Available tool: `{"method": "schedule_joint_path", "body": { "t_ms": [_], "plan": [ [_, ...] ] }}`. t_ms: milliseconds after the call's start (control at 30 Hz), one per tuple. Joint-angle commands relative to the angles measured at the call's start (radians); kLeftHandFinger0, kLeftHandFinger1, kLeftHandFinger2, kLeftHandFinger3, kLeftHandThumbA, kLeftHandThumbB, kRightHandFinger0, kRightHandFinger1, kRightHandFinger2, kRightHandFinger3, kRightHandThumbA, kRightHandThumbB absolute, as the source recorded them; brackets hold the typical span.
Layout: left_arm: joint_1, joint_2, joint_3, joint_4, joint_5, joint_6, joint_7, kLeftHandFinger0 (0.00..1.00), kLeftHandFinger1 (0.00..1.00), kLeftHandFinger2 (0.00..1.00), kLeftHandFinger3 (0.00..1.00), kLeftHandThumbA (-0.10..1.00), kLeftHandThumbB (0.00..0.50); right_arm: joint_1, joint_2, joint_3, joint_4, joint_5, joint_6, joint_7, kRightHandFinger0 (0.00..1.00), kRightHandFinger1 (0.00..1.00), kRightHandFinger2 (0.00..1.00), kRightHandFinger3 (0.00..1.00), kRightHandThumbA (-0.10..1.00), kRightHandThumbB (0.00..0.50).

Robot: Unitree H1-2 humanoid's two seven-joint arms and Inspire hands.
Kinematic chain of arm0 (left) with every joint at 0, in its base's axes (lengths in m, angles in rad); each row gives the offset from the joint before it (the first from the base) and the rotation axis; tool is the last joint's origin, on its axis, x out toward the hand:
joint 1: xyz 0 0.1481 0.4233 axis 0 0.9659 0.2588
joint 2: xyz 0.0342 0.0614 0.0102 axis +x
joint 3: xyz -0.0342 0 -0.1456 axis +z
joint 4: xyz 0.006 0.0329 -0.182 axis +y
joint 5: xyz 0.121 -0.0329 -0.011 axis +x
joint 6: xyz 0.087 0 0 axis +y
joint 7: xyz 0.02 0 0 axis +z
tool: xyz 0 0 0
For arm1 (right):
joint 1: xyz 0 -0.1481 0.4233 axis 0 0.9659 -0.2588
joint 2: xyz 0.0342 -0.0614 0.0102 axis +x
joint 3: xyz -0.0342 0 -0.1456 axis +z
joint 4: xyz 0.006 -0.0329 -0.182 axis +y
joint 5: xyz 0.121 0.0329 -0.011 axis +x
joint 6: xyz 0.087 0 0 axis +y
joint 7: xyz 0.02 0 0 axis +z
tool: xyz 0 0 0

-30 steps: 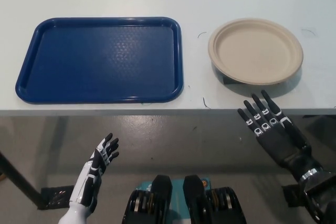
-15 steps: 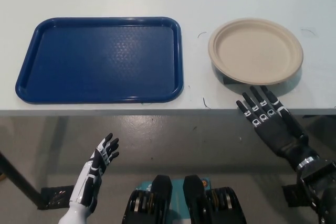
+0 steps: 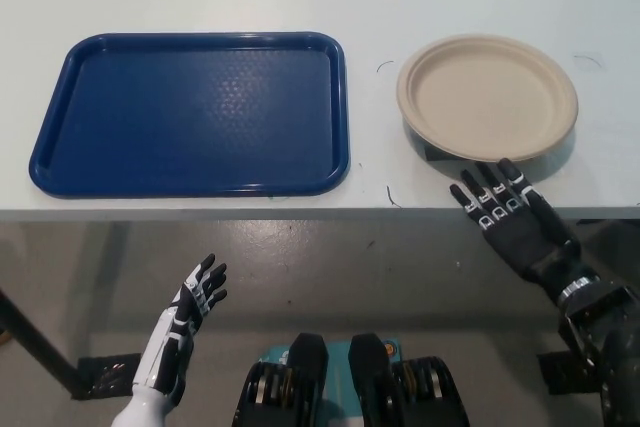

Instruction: Use the right hand to pick up a plate from a leveled surface and place it into a tray on the left side

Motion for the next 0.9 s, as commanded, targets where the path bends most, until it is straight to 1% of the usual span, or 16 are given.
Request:
{"method": "schedule_joint_path", "body": {
  "t_ms": [0,167,367,433,500,533,567,600,633,667,700,733,767,800,833,867],
  "plan": [
    [-0.012,-0.001,0.004,-0.024,0.004,-0.04,-0.005,1.0,1.0,1.0,1.0,1.0,0.352,-0.069,0.0,-0.025,0.034,-0.061,0.0,0.055,1.0,1.0,1.0,1.0,1.0,0.354],
    [-0.012,0.001,0.001,-0.028,0.011,-0.04,0.003,1.0,1.0,1.0,1.0,1.0,0.351,-0.099,0.002,-0.043,0.072,-0.086,-0.001,0.071,1.0,1.0,1.0,1.0,1.0,0.349],
    [-0.013,0.0,0.003,-0.029,0.007,-0.04,-0.002,1.0,1.0,1.0,1.0,1.0,0.351,-0.121,0.004,-0.054,0.104,-0.122,-0.004,0.091,1.0,1.0,1.0,1.0,1.0,0.357],
    [-0.013,-0.002,0.007,-0.029,0.001,-0.04,-0.006,1.0,1.0,1.0,1.0,1.0,0.36,-0.133,0.004,-0.057,0.112,-0.135,-0.004,0.081,1.0,1.0,1.0,1.0,1.0,0.358],
    [-0.013,-0.001,0.007,-0.027,-0.002,-0.04,-0.01,1.0,1.0,1.0,1.0,1.0,0.363,-0.149,0.005,-0.065,0.125,-0.153,0.002,0.034,1.0,1.0,1.0,1.0,1.0,0.372],
    [-0.012,-0.001,0.007,-0.028,-0.001,-0.04,-0.01,1.0,1.0,1.0,1.0,1.0,0.363,-0.158,0.006,-0.069,0.13,-0.167,0.003,-0.008,1.0,1.0,1.0,1.0,1.0,0.363],
    [-0.012,-0.001,0.006,-0.029,0.001,-0.04,-0.008,1.0,1.0,1.0,1.0,1.0,0.364,-0.173,0.009,-0.077,0.138,-0.2,-0.001,-0.092,1.0,1.0,1.0,1.0,1.0,0.301],
    [-0.012,0.0,0.004,-0.029,0.003,-0.04,-0.008,1.0,1.0,1.0,1.0,1.0,0.365,-0.182,0.014,-0.084,0.138,-0.223,-0.007,-0.148,0.79,0.82,1.0,1.0,1.0,0.327],
    [-0.012,0.0,0.003,-0.029,0.007,-0.04,-0.003,1.0,1.0,1.0,1.0,1.0,0.362,-0.212,0.017,-0.089,0.164,-0.287,-0.028,-0.273,0.04,0.13,0.41,0.61,0.54,0.203],
    [-0.01,-0.001,0.002,-0.028,0.008,-0.04,-0.003,1.0,1.0,1.0,1.0,1.0,0.362,-0.217,0.015,-0.093,0.178,-0.295,-0.037,-0.276,0.01,0.03,0.31,0.42,0.28,0.14],
    [-0.009,-0.001,0.001,-0.027,0.007,-0.04,-0.004,1.0,1.0,1.0,1.0,1.0,0.361,-0.223,0.012,-0.096,0.191,-0.296,-0.042,-0.275,0.0,0.0,0.29,0.57,-0.05,0.057],
    [-0.01,0.002,0.001,-0.03,0.012,-0.04,0.001,1.0,1.0,1.0,1.0,1.0,0.359,-0.233,0.016,-0.102,0.201,-0.3,-0.051,-0.283,0.0,0.01,0.38,0.97,-0.1,0.04],
    [-0.011,0.002,0.002,-0.03,0.011,-0.04,0.001,1.0,1.0,1.0,1.0,1.0,0.357,-0.233,0.022,-0.106,0.194,-0.308,-0.057,-0.29,0.0,0.04,0.47,1.0,-0.1,0.031],
    [-0.011,0.001,0.004,-0.029,0.007,-0.04,-0.003,1.0,1.0,1.0,1.0,1.0,0.357,-0.231,0.027,-0.108,0.185,-0.316,-0.061,-0.297,0.0,0.04,0.52,1.0,-0.1,0.025],
    [-0.011,0.001,0.004,-0.028,0.005,-0.04,-0.004,1.0,1.0,1.0,1.0,1.0,0.36,-0.224,0.031,-0.111,0.171,-0.319,-0.058,-0.3,0.0,0.04,0.59,1.0,-0.1,0.035],
    [-0.011,0.001,0.003,-0.029,0.005,-0.04,-0.004,1.0,1.0,1.0,1.0,1.0,0.361,-0.22,0.035,-0.114,0.159,-0.323,-0.054,-0.306,0.0,0.04,0.61,1.0,-0.1,0.02]
  ]
}}
